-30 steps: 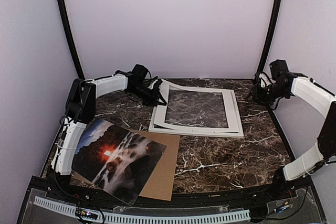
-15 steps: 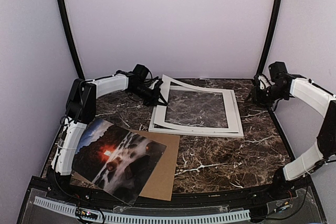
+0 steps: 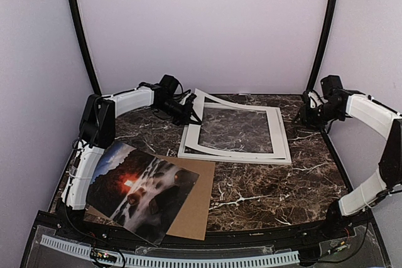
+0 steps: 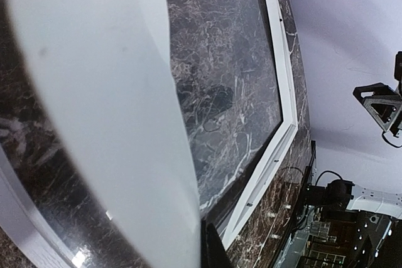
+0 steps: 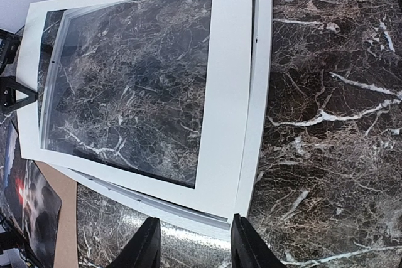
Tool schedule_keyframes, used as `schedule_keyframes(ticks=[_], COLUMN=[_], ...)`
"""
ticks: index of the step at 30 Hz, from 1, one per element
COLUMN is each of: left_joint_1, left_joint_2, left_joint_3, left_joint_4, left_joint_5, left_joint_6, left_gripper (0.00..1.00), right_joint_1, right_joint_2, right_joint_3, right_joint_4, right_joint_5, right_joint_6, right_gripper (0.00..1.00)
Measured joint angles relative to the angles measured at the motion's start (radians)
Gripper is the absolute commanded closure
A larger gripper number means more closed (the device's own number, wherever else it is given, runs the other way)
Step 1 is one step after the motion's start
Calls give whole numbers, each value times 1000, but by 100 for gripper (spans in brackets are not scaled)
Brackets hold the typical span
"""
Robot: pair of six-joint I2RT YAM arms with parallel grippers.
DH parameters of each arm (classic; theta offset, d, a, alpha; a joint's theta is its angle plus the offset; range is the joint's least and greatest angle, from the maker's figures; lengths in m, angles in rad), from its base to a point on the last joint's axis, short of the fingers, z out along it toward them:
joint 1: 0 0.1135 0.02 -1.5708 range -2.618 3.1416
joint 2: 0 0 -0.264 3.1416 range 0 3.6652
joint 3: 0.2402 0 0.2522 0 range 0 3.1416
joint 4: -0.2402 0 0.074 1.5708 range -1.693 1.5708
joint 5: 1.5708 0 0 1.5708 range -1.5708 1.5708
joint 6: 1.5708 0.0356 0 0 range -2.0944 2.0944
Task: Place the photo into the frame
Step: Place the mat board on the glass panel.
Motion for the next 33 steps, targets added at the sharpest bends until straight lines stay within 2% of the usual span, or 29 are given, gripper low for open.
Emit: schedule_keyframes(ticks=[13, 22, 33], left_joint_1=[-13, -14, -15], left_joint_2=[11, 11, 11], left_joint_3=[16, 20, -6], left_joint_4=[-14, -26, -22], left_joint_5=[4, 4, -9], left_joint_6=[10, 11, -18], left_gripper=[100, 79, 69], right_joint_1=[0, 0, 0], right_joint_2=[17, 42, 50], right_joint_3=[-21, -33, -37], right_joint_4=[14, 23, 35], right_joint_5=[-3, 18, 19], right_joint_6=[0, 0, 0], right_gripper=[62, 62, 62])
